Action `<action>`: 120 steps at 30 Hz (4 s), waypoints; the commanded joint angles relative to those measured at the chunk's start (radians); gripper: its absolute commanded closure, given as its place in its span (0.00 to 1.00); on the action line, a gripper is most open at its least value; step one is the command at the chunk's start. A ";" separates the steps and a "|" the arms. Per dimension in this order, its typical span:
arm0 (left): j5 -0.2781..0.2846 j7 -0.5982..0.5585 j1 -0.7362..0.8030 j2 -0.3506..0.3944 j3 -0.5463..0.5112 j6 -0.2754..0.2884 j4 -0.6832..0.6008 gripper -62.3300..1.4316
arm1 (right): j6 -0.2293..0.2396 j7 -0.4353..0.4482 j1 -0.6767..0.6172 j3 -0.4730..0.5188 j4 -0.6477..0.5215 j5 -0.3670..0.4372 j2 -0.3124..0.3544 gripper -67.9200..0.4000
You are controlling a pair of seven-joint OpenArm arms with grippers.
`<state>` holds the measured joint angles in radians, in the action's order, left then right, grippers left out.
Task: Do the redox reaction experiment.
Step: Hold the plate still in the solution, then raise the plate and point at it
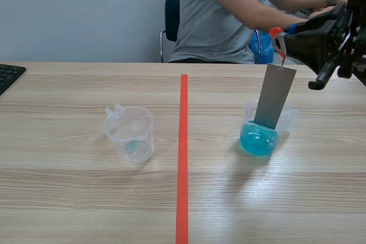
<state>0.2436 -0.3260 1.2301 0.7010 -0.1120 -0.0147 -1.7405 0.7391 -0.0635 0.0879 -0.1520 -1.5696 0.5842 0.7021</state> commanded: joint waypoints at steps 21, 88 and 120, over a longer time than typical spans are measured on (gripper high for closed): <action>0.000 -0.014 -0.003 -0.008 0.003 0.002 -0.018 0.93 | 0.006 -0.121 0.023 0.127 -0.185 0.264 0.090 0.98; -0.027 0.013 -0.557 0.001 0.155 0.169 -0.019 0.93 | 0.006 -0.257 0.023 0.205 -0.257 0.369 0.090 0.98; -0.001 0.349 -1.299 -0.183 0.741 0.166 -0.002 0.93 | 0.006 -0.257 0.023 0.205 -0.257 0.369 0.090 0.98</action>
<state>0.2390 0.0315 -0.0628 0.5320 0.6296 0.1574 -1.7401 0.7399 -0.3393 0.0883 0.0399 -1.8179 0.9398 0.7761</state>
